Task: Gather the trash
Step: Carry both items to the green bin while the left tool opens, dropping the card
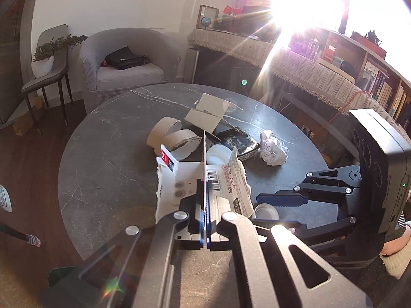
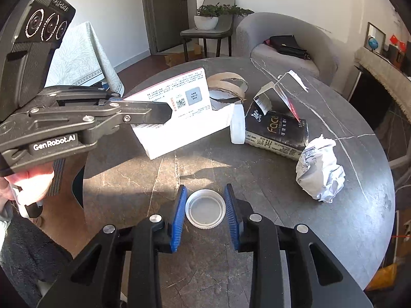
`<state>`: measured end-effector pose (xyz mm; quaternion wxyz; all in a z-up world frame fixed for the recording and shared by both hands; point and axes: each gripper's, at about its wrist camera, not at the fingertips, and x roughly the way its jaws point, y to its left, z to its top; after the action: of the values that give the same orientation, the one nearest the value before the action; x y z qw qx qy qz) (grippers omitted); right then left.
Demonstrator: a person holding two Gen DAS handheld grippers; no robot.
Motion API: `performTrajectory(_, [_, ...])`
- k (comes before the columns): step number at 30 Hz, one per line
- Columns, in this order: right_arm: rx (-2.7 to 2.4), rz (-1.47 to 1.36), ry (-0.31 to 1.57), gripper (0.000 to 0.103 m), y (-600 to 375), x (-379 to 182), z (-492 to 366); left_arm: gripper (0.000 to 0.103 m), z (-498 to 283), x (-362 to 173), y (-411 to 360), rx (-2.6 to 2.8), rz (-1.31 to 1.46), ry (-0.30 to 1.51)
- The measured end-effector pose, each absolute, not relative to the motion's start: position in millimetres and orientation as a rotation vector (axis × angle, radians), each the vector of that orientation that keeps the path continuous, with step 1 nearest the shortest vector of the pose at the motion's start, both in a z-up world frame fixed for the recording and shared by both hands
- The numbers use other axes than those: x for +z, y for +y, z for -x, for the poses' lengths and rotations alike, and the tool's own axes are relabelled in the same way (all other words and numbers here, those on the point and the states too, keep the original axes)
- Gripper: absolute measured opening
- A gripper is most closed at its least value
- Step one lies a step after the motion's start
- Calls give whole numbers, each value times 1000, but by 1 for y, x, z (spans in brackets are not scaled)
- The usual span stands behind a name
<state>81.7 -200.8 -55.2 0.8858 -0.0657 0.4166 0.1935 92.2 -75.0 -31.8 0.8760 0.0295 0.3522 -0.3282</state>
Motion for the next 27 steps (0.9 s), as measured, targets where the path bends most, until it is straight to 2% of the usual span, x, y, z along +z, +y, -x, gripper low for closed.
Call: performTrajectory(27, [495,154,801,30,-116,-23,-109,2,-82,-25,49,-464,-9,726])
